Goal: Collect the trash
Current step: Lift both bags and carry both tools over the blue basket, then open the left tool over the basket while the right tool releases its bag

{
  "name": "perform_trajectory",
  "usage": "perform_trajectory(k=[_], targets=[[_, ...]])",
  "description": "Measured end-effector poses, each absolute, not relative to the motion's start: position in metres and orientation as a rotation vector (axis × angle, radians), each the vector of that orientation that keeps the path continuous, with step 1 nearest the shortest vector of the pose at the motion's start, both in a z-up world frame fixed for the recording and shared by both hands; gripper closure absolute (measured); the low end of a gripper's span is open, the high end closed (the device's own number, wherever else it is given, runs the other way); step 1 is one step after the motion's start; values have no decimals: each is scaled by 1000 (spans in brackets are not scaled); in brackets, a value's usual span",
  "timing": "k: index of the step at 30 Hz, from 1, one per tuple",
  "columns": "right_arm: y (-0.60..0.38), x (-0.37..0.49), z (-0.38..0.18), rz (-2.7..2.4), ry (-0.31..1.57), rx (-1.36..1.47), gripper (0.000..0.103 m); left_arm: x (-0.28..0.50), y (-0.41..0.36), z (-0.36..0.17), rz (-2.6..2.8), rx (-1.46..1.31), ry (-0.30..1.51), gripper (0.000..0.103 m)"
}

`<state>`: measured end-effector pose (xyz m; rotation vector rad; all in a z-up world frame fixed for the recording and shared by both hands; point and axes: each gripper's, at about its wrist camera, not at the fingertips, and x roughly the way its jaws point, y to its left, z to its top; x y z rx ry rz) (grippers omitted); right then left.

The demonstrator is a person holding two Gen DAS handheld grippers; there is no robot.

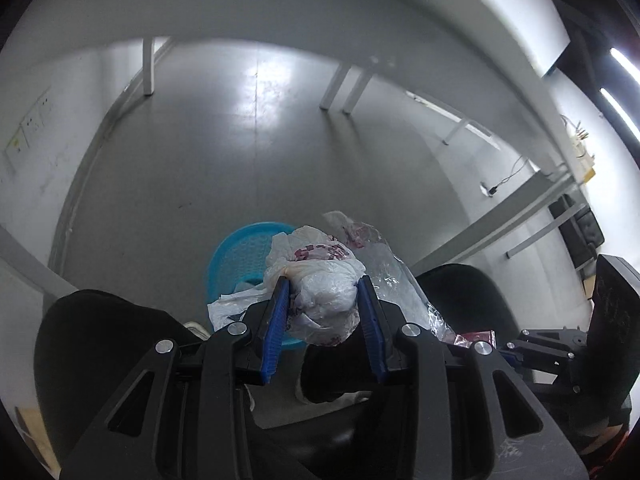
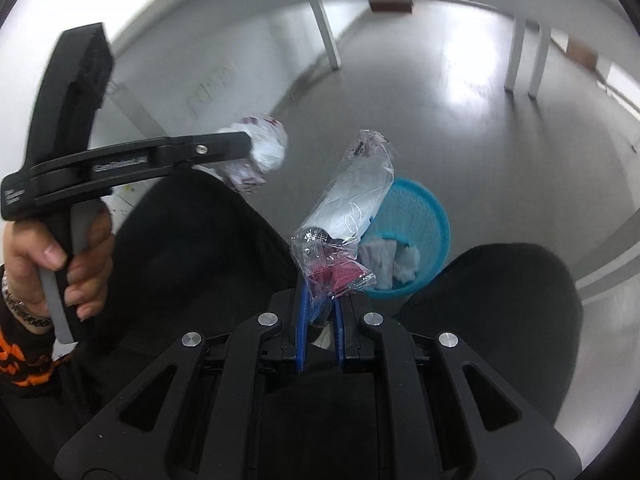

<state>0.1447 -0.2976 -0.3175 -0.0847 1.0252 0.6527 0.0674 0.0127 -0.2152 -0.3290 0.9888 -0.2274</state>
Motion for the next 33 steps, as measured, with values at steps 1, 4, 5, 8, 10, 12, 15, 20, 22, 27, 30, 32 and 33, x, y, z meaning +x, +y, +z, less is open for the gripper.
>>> perform_trajectory(k=[1, 4, 5, 8, 10, 12, 15, 20, 22, 27, 30, 32, 33], targets=[[-295, 152, -323, 647, 1044, -86, 93, 72, 14, -223, -223, -329, 1001, 69], [-289, 168, -340, 639, 1107, -77, 93, 84, 15, -244, -212, -336, 1034, 69], [-286, 173, -345, 636, 1125, -76, 93, 87, 17, -252, -209, -342, 1046, 69], [-279, 192, -358, 620, 1177, -71, 93, 99, 21, -273, -200, -356, 1084, 69], [-270, 201, -365, 605, 1198, -91, 93, 108, 21, -286, -194, -348, 1103, 69], [-264, 214, -376, 597, 1235, -97, 93, 112, 22, -295, -196, -370, 1122, 69], [-257, 228, -390, 574, 1284, -96, 93, 128, 24, -305, -177, -380, 1141, 69], [-250, 251, -411, 533, 1330, -106, 93, 146, 29, -325, -152, -452, 1198, 69], [-247, 261, -421, 527, 1366, -90, 93, 153, 29, -331, -141, -454, 1209, 69], [-236, 295, -456, 494, 1447, -63, 93, 180, 26, -356, -100, -465, 1263, 69], [-237, 319, -484, 472, 1521, -7, 93, 192, 27, -373, -78, -487, 1308, 69], [-236, 331, -499, 457, 1555, 22, 93, 197, 33, -385, -62, -504, 1335, 69], [-236, 335, -505, 456, 1567, 36, 93, 200, 35, -391, -49, -510, 1349, 69]])
